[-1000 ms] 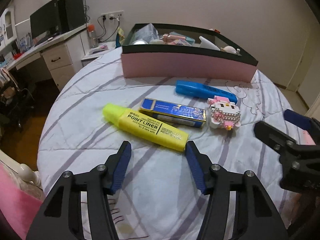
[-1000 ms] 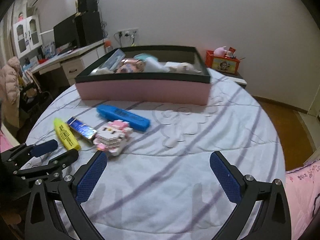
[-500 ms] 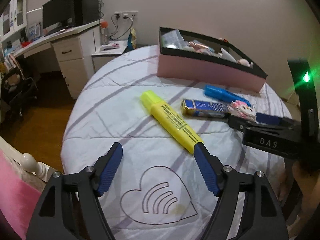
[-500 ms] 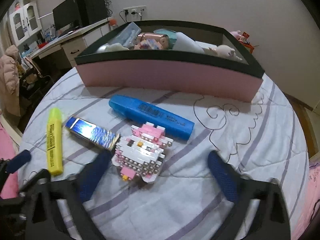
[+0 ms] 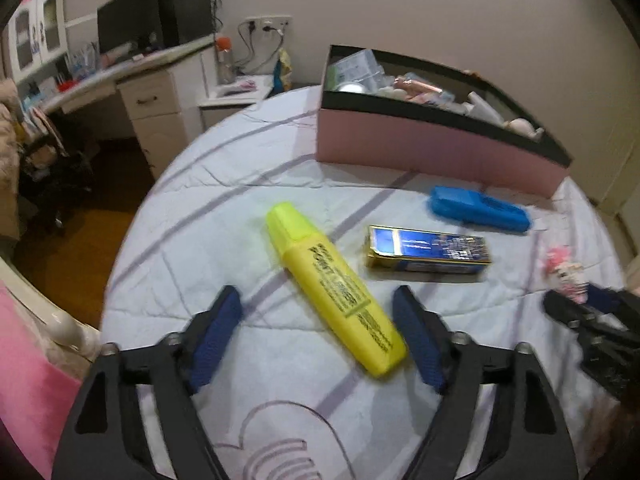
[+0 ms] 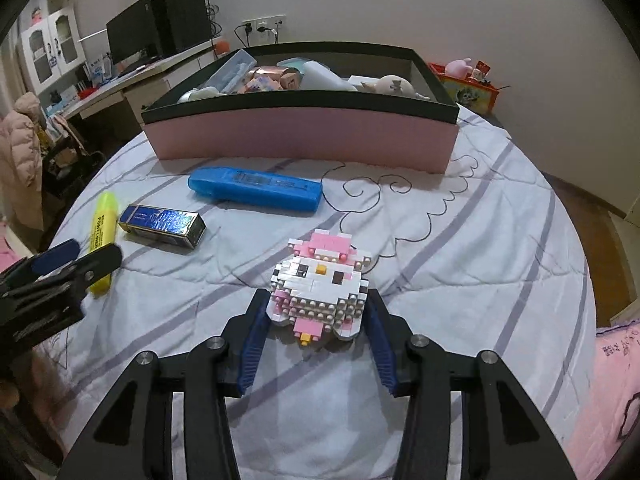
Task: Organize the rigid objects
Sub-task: 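Grasp the yellow highlighter with the left gripper while the right grasps the pink-white block figure, then carry the highlighter and block figure into the pink tray box and release both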
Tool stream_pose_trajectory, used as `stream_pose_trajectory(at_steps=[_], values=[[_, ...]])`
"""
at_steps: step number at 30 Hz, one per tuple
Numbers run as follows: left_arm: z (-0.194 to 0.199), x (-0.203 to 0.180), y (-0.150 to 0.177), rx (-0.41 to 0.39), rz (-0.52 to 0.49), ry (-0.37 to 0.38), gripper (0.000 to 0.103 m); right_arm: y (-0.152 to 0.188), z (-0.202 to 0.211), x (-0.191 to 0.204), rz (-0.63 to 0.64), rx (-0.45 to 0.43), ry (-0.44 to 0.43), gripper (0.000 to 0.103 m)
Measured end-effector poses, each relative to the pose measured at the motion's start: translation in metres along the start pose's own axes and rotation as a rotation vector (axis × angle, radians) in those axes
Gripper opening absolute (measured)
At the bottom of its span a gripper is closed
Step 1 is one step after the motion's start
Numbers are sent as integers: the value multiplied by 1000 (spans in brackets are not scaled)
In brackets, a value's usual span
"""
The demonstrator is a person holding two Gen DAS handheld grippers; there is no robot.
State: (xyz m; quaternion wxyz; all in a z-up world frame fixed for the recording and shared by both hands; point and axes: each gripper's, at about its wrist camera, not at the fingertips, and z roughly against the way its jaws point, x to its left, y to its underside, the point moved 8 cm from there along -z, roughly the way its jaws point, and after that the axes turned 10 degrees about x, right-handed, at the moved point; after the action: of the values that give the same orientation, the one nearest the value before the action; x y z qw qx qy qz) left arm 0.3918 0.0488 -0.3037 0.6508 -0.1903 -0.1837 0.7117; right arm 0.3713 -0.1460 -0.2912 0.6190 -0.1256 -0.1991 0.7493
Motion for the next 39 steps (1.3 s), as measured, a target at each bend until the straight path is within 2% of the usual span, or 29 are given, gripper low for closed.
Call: stream_pose_trajectory(at_steps=[1,2,4,6,11,17,19,22,25,32,35,39], values=[[0,2,0,-3,1,7,57,0,0,0,2,1,-5,48],[1,5,0,-9,11,19,41,-2,1,-1,2,-1,-8,48],[4,15,0,-25,44,33,26,-5,-1,-3,-5,-12,-12,49],[4,18,1,-30,40,61,26,-8,-3,-2,-5,-13,-8,48],[10,14,5,-47,7,58,26,-15,-8,1,22,-23,20,48],[26,-2,4,-82,-51,60,26,-11,1,-6,-10,-47,-78,48],[29,-12,6,-69,-81,84,26,-8,6,-8,-16,-60,-83,48],[26,-15,14,-50,-111,42,26,-2,10,-7,-8,-49,-96,48],[17,-11,20,-22,-78,60,27,4,13,-7,-12,-53,-107,48],[7,-13,9,-43,-79,33,27,4,8,-7,-17,-58,-98,48],[17,-12,11,-67,-73,46,27,5,13,-7,-17,-80,-101,48],[49,-19,8,-129,-84,72,27,0,40,2,-9,-172,-112,48]])
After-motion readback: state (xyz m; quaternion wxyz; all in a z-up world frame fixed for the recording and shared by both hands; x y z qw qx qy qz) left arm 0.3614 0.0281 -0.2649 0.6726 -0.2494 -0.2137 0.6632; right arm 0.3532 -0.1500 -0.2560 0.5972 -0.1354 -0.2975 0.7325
